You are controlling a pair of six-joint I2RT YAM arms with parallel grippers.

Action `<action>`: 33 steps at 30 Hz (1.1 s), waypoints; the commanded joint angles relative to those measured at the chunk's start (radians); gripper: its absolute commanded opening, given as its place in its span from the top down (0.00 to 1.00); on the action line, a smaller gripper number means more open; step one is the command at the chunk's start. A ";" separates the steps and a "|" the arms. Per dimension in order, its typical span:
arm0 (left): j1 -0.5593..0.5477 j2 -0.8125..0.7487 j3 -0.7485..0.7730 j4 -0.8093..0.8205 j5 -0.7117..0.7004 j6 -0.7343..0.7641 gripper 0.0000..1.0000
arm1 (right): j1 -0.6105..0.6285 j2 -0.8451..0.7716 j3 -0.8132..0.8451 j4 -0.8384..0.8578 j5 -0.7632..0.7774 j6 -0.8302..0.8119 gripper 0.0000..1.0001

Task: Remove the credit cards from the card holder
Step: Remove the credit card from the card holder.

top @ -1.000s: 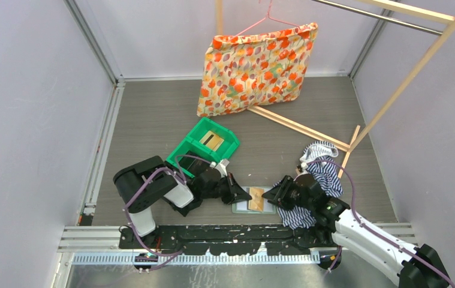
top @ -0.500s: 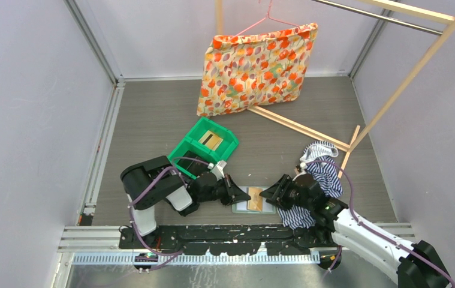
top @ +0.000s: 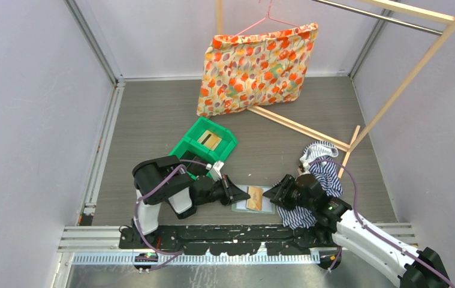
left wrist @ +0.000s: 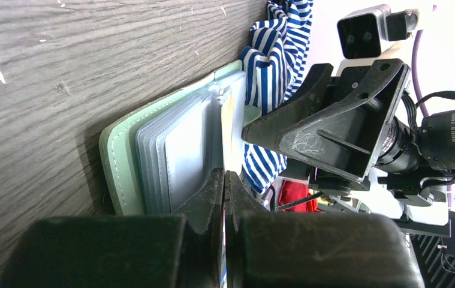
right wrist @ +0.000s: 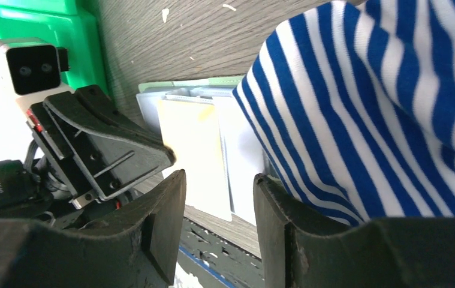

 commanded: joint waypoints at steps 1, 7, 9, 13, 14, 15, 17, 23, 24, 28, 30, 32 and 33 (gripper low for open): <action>0.007 0.059 -0.026 -0.069 -0.047 -0.072 1.00 | 0.005 -0.018 0.046 -0.162 0.091 -0.064 0.50; 0.008 0.071 -0.025 -0.057 -0.048 -0.076 0.99 | 0.006 -0.005 0.056 -0.191 0.113 -0.082 0.56; 0.007 0.074 -0.024 -0.058 -0.048 -0.076 0.99 | 0.005 0.014 0.059 -0.182 0.110 -0.087 0.57; 0.007 0.072 -0.025 -0.057 -0.055 -0.074 0.99 | 0.005 0.086 0.065 -0.160 0.112 -0.098 0.58; 0.007 0.070 -0.027 -0.055 -0.058 -0.074 0.99 | 0.005 0.107 0.066 -0.160 0.116 -0.099 0.58; 0.007 0.066 -0.033 -0.054 -0.062 -0.074 0.99 | 0.006 0.126 0.068 -0.165 0.121 -0.095 0.60; 0.007 0.059 -0.046 -0.052 -0.074 -0.074 1.00 | 0.005 0.154 0.068 -0.173 0.148 -0.080 0.63; 0.007 0.051 -0.062 -0.050 -0.087 -0.073 0.99 | 0.005 0.191 0.079 -0.207 0.202 -0.051 0.69; 0.007 0.055 -0.060 -0.049 -0.088 -0.073 0.99 | 0.005 0.197 0.081 -0.210 0.206 -0.048 0.71; 0.007 0.069 -0.067 -0.021 -0.099 -0.076 1.00 | 0.006 0.231 0.088 -0.217 0.212 -0.044 0.74; 0.007 0.077 -0.082 0.002 -0.111 -0.080 1.00 | 0.005 0.234 0.091 -0.216 0.214 -0.041 0.74; 0.007 0.079 -0.096 0.023 -0.124 -0.086 0.99 | 0.006 0.230 0.089 -0.216 0.216 -0.040 0.74; 0.007 0.080 -0.103 0.029 -0.127 -0.086 0.99 | 0.006 0.227 0.088 -0.216 0.216 -0.039 0.75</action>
